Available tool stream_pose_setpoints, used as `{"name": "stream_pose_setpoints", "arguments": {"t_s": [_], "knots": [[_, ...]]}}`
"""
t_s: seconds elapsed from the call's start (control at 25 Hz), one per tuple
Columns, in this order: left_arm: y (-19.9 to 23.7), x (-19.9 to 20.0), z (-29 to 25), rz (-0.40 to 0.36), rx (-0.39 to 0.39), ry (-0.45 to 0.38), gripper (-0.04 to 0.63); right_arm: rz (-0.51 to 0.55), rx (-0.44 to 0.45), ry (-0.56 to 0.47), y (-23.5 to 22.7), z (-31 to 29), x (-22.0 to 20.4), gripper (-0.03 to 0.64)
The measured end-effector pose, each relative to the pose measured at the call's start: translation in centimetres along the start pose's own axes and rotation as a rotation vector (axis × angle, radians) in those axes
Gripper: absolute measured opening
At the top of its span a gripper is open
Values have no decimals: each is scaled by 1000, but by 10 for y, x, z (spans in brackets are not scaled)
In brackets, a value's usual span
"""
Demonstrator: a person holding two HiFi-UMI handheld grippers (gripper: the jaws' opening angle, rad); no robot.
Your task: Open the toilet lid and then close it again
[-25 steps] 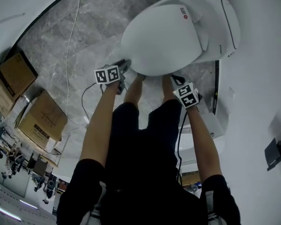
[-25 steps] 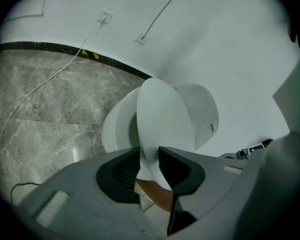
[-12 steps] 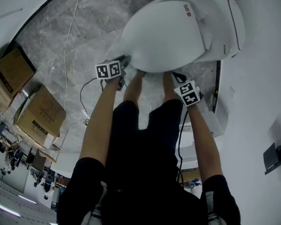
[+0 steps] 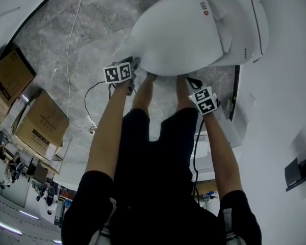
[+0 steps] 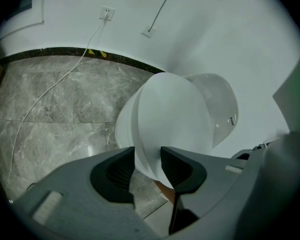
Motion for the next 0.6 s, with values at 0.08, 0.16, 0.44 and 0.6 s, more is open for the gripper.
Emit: {"name": "stream_pose_setpoints", "arguments": {"t_s": [0.08, 0.16, 0.44, 0.6], "knots": [[0, 0, -2, -1, 31, 4, 158, -4, 2, 2, 0, -1, -1, 3], [1, -1, -5, -6, 60, 12, 175, -8, 5, 1, -1, -2, -2, 3], [4, 3, -16, -34, 101, 40, 193, -11, 14, 9, -5, -8, -3, 3], [6, 2, -23, -32, 115, 37, 192, -12, 23, 17, -8, -11, -9, 3]]}}
Point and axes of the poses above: the fingertips, and each gripper's own axes: z backward along the fingers, y to its left, x out of its top, the point moved 10 cm from there along z, backward along the fingers, and after that the axes turned 11 degrees about x, right-handed, at the moved point
